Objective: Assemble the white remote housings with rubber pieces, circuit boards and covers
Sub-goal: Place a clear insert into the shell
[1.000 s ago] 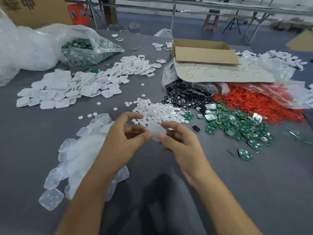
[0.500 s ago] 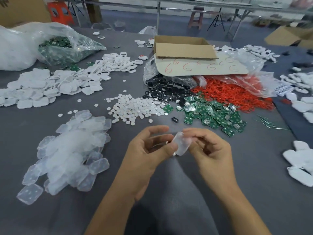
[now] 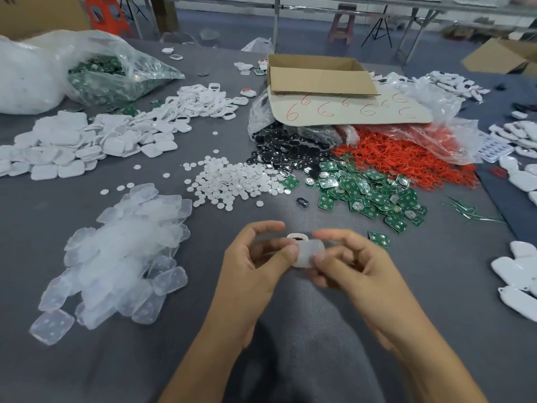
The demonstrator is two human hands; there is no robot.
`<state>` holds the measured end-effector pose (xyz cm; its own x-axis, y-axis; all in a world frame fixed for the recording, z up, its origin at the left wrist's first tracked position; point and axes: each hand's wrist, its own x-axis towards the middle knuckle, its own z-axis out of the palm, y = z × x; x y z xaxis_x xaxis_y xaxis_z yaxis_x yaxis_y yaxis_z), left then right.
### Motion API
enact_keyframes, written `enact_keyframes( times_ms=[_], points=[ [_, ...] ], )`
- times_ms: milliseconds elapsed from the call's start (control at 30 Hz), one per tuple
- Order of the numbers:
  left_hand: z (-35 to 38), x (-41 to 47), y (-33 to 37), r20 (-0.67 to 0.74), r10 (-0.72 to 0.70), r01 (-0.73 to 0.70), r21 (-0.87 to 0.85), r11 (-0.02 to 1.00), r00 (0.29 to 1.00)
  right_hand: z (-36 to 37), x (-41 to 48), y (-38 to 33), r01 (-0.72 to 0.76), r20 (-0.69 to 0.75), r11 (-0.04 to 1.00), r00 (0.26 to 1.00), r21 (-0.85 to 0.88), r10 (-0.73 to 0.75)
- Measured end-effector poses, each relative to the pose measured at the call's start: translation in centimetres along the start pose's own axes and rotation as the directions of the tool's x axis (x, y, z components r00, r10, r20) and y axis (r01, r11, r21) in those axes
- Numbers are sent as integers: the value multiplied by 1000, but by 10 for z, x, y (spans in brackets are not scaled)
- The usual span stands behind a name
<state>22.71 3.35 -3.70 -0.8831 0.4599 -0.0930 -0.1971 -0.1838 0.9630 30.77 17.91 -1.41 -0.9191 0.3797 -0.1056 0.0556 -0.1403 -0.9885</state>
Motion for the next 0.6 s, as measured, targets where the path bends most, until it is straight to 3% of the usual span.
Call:
enact_keyframes(
  times_ms=[100,200,300,367,433,500,600],
  points=[
    [-5,1,-4,71,45,-53,124,991,996,-4,-9,6,-21,98,979,994,-205,42],
    [-12,2,-9,214,31,-79,221,972,976,-5,-7,5,38,64,928,998,-370,-16],
    [-17,9,-13,220,38,-102,289,952,975,-6,3,9,50,47,837,998,-545,-29],
    [-20,17,-18,167,91,-149,378,914,982,-9,11,14,9,0,853,1000,-522,-10],
    [-23,28,-25,143,158,-212,569,795,977,-13,23,18,-36,-128,912,992,-409,-19],
    [-23,39,-28,185,166,-248,729,637,969,-14,37,20,-44,-247,942,968,-332,-42],
    [-21,52,-38,283,159,-324,801,504,946,-10,53,26,-84,-284,957,959,-277,2]
  ],
)
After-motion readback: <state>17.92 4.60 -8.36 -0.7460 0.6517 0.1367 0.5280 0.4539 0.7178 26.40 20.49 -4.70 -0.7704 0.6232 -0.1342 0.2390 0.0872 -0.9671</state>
